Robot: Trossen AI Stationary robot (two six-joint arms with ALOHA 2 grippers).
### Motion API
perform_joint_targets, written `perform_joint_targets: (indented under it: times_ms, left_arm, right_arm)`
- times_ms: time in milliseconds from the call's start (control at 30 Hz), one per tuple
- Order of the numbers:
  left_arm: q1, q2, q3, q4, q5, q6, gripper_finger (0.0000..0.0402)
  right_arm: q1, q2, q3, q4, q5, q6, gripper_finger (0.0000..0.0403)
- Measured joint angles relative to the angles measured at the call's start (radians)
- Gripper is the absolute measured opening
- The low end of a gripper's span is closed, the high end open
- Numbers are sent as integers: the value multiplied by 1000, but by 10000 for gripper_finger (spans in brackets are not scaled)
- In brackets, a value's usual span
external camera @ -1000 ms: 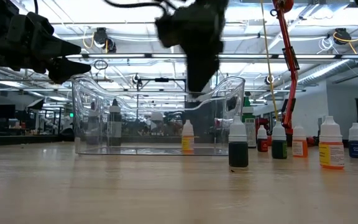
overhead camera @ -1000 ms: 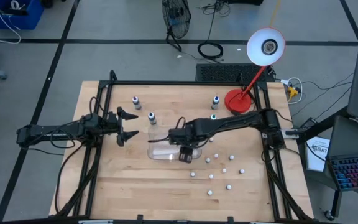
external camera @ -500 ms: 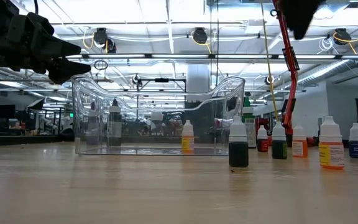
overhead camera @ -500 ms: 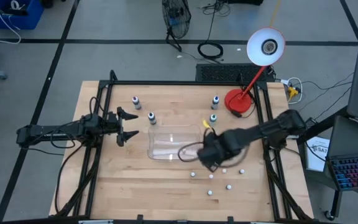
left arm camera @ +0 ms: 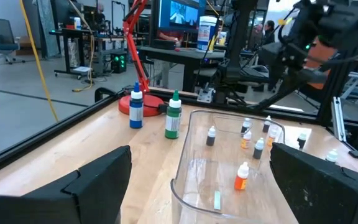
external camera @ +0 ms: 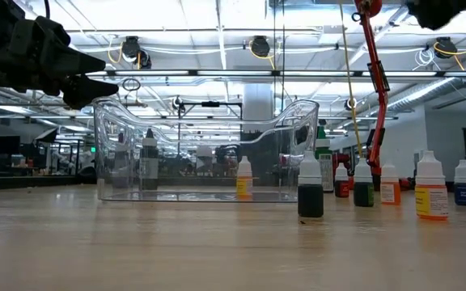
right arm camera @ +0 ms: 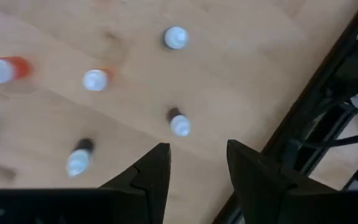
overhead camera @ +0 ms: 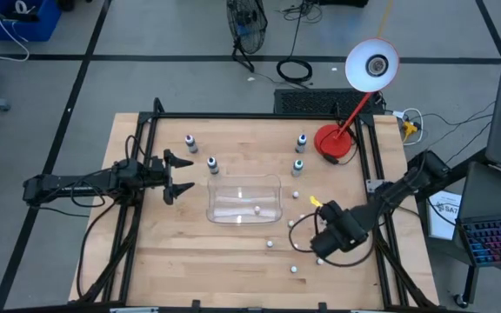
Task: Pick & Place food coloring
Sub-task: Put the red food coloring bottle into the transparent bin
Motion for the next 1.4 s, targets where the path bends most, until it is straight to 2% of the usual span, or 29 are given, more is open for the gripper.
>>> perform_joint_targets:
  times_ms: [300,533,833,1167,1400]
  left_arm:
    - [0,0,0,0,0,0,379]
    - [0,0,0,0,0,0,379]
    - [0,0,0,0,0,0,379]
    - [0,0,0,0,0,0,379]
    - [0,0,0,0,0,0,379]
  right_arm:
    - [40,-2,-143,156,-5,28,143]
    - [43,-2,-252,232,-54,20,140]
    - [42,-2,-304,384,-80,2,139]
    - [42,-2,-359,409,-78,-2,137]
    - [42,-2,-399,490,-77,-9,137]
